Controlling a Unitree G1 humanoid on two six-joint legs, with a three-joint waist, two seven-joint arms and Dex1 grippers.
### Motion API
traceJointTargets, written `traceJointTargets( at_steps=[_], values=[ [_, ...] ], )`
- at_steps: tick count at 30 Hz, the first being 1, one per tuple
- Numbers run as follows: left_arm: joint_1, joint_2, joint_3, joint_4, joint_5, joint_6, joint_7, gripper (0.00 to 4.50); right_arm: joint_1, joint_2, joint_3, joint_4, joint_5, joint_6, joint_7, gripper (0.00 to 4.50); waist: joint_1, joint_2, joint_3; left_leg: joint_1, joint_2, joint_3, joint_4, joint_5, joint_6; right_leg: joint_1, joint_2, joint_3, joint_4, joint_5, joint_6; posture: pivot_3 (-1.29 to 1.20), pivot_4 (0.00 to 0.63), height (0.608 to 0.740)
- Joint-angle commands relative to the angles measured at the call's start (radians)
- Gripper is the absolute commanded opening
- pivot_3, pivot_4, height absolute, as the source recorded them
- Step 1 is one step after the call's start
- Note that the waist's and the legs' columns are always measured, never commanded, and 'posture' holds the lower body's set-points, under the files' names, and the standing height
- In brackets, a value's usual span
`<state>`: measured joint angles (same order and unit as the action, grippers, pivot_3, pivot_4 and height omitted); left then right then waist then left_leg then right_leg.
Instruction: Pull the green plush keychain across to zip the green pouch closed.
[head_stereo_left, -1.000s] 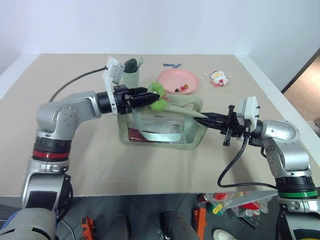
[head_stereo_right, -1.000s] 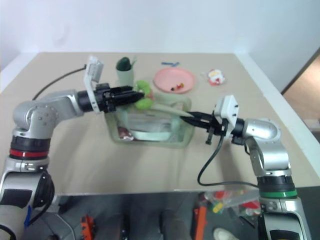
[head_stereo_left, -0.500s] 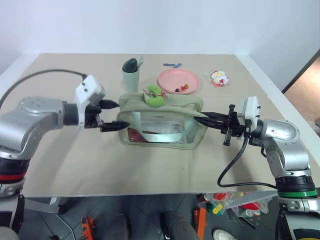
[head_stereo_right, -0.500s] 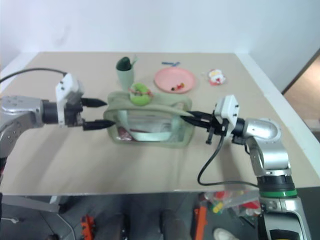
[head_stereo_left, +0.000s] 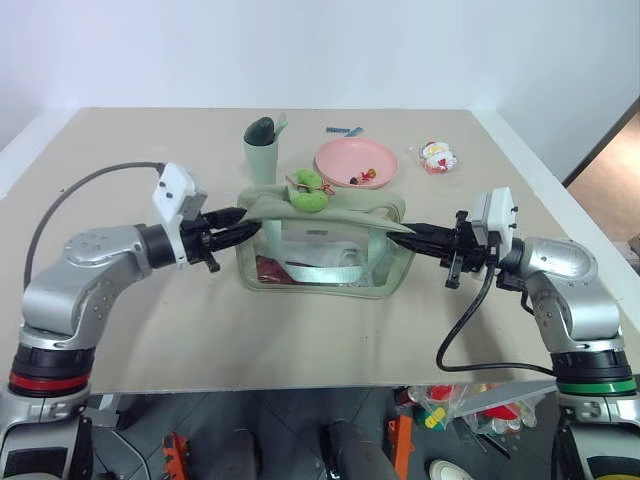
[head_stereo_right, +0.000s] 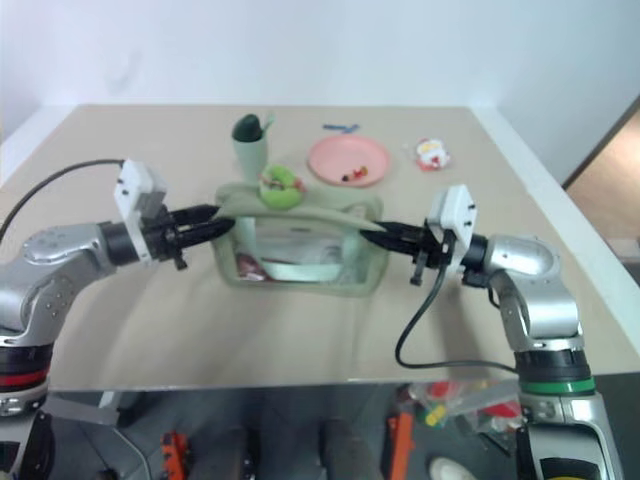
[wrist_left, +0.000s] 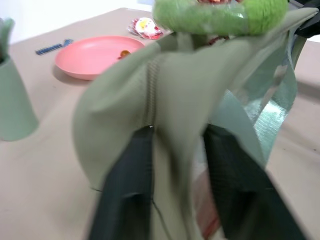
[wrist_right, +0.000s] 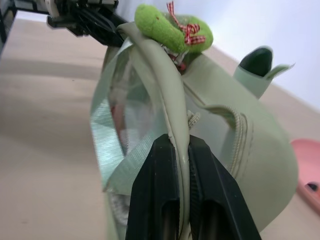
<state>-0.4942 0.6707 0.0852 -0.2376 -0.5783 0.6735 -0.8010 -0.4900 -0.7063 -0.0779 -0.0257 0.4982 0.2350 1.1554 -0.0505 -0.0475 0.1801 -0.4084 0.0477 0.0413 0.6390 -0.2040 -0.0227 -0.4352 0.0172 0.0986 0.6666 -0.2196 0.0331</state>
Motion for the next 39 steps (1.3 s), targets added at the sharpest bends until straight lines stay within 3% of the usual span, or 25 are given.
traceJointTargets(
  at_steps=[1, 6, 10, 17, 23, 37, 39],
  values=[
    [0.008, 0.007, 0.009, -0.037, 0.0, -0.004, 0.001, 0.0, -0.032, -0.041, -0.041, -0.081, 0.071, 0.096, -0.002, 1.4, 0.001, 0.0, 0.0, 0.0, 0.0, 0.0, 0.0, 0.0, 0.0, 0.0, 0.0, 0.0, 0.0, 0.0, 0.0, 0.0, 0.15, 0.74],
    [0.006, 0.004, -0.001, -0.031, 0.006, -0.006, -0.002, 0.0, -0.162, -0.074, -0.077, -0.112, 0.171, 0.261, -0.053, 3.14, 0.001, 0.0, 0.0, 0.0, 0.0, 0.001, 0.0, 0.0, 0.0, 0.0, 0.0, 0.001, 0.0, 0.0, 0.0, 0.0, 0.15, 0.74],
    [0.0, -0.013, -0.024, -0.034, 0.01, -0.004, 0.001, 0.0, -0.353, 0.018, -0.053, -0.143, 0.29, 0.403, -0.151, 4.48, -0.004, 0.002, 0.001, 0.001, 0.0, 0.001, 0.0, 0.001, 0.001, 0.0, 0.0, 0.001, 0.0, 0.002, -0.001, 0.0, 0.15, 0.74],
    [-0.027, -0.038, -0.037, -0.021, 0.019, -0.011, 0.003, 0.0, -0.456, 0.178, 0.164, 0.003, 0.063, 0.272, -0.154, 4.48, 0.005, 0.0, -0.001, -0.002, 0.0, -0.003, 0.001, 0.001, 0.001, 0.0, 0.0, -0.004, 0.0, 0.001, -0.001, 0.0, 0.15, 0.74],
    [-0.036, -0.051, -0.043, -0.024, 0.023, -0.009, 0.011, 0.0, -0.496, 0.203, 0.212, 0.211, -0.086, 0.074, -0.08, 4.48, 0.006, 0.0, -0.001, -0.013, -0.003, -0.002, 0.005, 0.001, 0.002, -0.005, -0.005, -0.004, -0.002, 0.002, 0.003, 0.0, 0.15, 0.74],
    [-0.016, -0.058, -0.034, -0.037, 0.021, 0.001, 0.024, 0.0, -0.444, 0.234, 0.207, 0.186, -0.134, -0.027, -0.038, 4.48, 0.006, 0.0, 0.0, -0.013, -0.002, -0.006, 0.008, 0.0, 0.002, -0.004, -0.005, -0.01, -0.001, 0.002, 0.002, 0.0, 0.15, 0.74],
    [-0.023, -0.063, -0.039, -0.031, 0.023, 0.0, 0.026, 0.0, -0.448, 0.241, 0.206, 0.203, -0.148, -0.041, -0.044, 3.97, 0.006, 0.0, 0.0, -0.013, -0.002, -0.007, 0.009, 0.0, 0.002, -0.003, -0.005, -0.011, -0.001, 0.002, 0.001, 0.0, 0.15, 0.74]
  ],
)
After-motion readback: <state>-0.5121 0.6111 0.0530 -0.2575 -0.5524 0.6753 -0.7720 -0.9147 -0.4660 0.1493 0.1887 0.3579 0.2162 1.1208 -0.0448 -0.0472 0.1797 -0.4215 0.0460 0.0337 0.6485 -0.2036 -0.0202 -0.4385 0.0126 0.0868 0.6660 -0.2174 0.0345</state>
